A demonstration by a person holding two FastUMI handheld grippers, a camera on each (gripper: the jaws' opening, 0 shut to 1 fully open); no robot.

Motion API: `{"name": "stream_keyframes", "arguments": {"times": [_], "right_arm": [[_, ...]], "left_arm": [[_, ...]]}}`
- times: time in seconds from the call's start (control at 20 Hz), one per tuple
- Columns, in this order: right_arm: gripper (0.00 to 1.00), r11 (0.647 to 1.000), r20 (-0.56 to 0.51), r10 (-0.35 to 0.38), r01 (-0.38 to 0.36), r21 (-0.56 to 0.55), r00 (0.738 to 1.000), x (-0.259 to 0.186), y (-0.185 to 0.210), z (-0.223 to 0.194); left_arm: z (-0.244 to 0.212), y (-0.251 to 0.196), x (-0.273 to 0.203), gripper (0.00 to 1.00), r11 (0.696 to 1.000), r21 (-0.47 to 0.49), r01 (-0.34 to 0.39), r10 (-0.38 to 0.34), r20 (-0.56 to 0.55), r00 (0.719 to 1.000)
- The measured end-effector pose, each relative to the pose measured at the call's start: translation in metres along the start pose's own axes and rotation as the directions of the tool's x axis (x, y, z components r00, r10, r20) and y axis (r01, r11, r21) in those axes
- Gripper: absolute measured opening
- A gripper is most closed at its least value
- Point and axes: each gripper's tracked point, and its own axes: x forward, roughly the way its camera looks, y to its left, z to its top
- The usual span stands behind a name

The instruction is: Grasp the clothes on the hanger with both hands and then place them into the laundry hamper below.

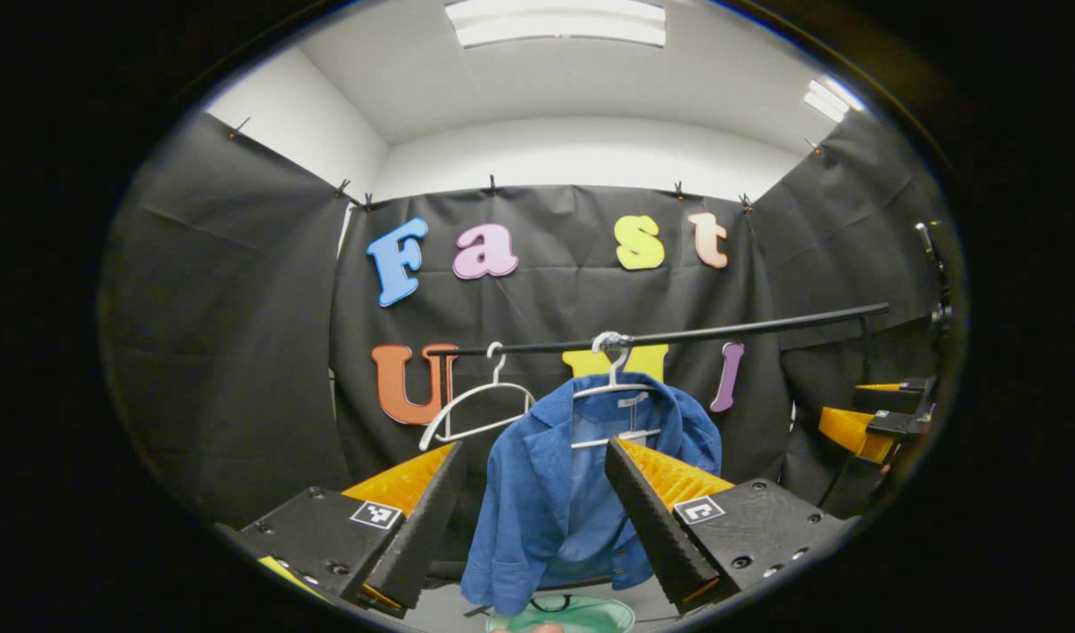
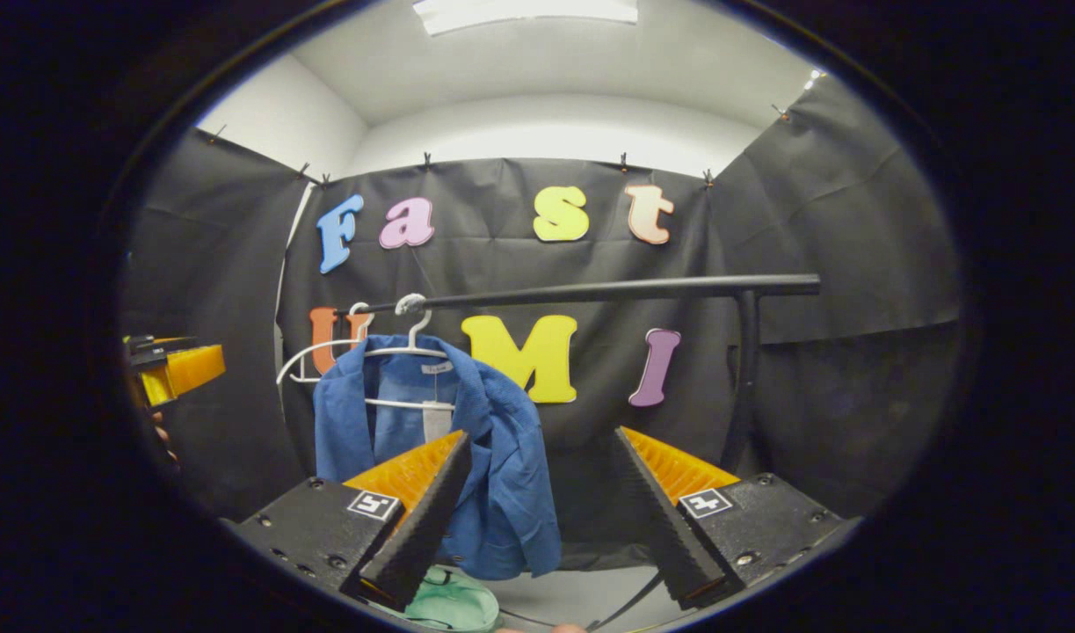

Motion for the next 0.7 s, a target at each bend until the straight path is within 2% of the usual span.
{"name": "stream_keyframes", "arguments": {"times": [0.3, 0.45, 0.6, 0.65, 0.7], "right_arm": [[0.99, 1.000, -0.087, 0.002, 0.001, 0.028, 0.996, 0.033, 0.044, -0.044], [1.00, 0.999, -0.130, 0.017, -0.013, 0.036, 0.991, 0.056, 0.066, -0.059], [1.00, 0.997, -0.152, 0.063, -0.054, 0.063, 0.986, 0.093, 0.088, -0.070], [1.00, 0.996, -0.160, 0.071, -0.060, 0.072, 0.985, 0.107, 0.092, -0.073], [1.00, 0.994, -0.160, 0.082, -0.070, 0.079, 0.984, 0.122, 0.096, -0.076]], "left_arm": [[-0.050, -0.003, 0.031, 0.97, 0.997, -0.045, 0.060, -0.063, -0.073, 0.995], [-0.073, -0.002, 0.050, 0.97, 0.995, -0.075, 0.064, -0.073, -0.128, 0.989], [-0.095, -0.004, 0.073, 1.00, 0.993, -0.098, 0.061, -0.077, -0.168, 0.983], [-0.105, -0.006, 0.081, 0.95, 0.993, -0.104, 0.055, -0.073, -0.182, 0.980], [-0.112, -0.008, 0.090, 1.00, 0.993, -0.111, 0.045, -0.066, -0.192, 0.979]]}}
